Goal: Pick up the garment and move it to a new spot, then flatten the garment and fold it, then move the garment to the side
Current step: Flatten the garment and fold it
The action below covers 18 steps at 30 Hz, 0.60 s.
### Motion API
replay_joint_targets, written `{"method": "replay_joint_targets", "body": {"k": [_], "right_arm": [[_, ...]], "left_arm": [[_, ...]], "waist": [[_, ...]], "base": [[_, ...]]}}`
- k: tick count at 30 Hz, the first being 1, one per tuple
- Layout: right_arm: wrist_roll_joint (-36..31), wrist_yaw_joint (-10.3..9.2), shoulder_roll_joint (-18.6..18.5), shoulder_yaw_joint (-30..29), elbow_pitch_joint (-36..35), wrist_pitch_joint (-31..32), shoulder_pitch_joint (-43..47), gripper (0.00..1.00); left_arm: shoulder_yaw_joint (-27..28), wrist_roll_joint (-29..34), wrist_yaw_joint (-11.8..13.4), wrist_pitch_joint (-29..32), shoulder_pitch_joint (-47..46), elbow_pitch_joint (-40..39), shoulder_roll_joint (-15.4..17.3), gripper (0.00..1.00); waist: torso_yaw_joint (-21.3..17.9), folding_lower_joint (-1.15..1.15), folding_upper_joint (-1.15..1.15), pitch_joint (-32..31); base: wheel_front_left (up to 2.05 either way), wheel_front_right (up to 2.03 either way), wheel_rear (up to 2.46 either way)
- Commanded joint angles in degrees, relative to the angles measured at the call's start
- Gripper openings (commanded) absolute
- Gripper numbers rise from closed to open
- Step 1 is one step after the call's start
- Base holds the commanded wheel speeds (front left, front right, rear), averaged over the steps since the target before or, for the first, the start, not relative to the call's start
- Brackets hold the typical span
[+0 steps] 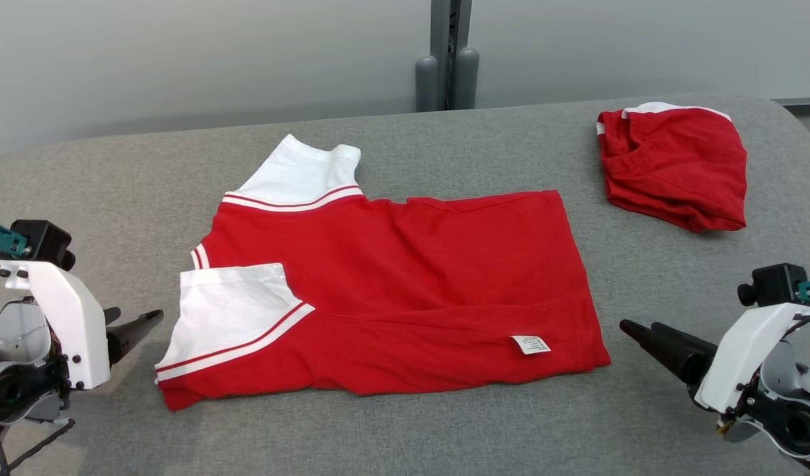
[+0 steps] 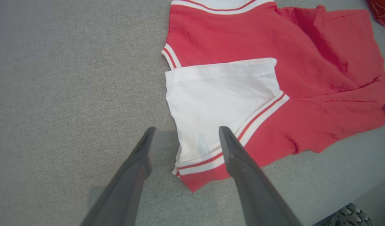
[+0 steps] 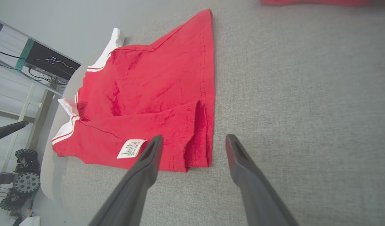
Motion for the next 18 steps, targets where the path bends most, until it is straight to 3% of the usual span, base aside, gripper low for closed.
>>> {"method": "replay_joint_targets", "body": {"k": [1, 9, 18], "right_arm": [[0.25, 0.02, 0.63, 0.30, 0.84, 0.73, 0.47, 1.00], [1.85, 0.02, 5.12, 1.60, 9.07, 6.33, -1.97, 1.00], [3.04, 0.02, 10.63, 2.04, 15.36, 11.43, -5.17, 1.00]], "left_arm": [[0.12, -0.27, 0.60, -0.10, 0.79, -0.31, 0.76, 1.00], [-0.67, -4.79, 0.75, 7.63, -0.41, 0.46, -0.90, 1.00], [-0.08, -10.94, 0.99, 16.77, -4.07, 8.34, -4.58, 1.00]], "waist": [[0.62, 0.00, 0.00, -0.19], [2.61, 0.00, 0.00, 0.82], [1.81, 0.00, 0.00, 2.88]], "base": [[0.00, 0.00, 0.00], [0.00, 0.00, 0.00], [0.00, 0.00, 0.00]]}}
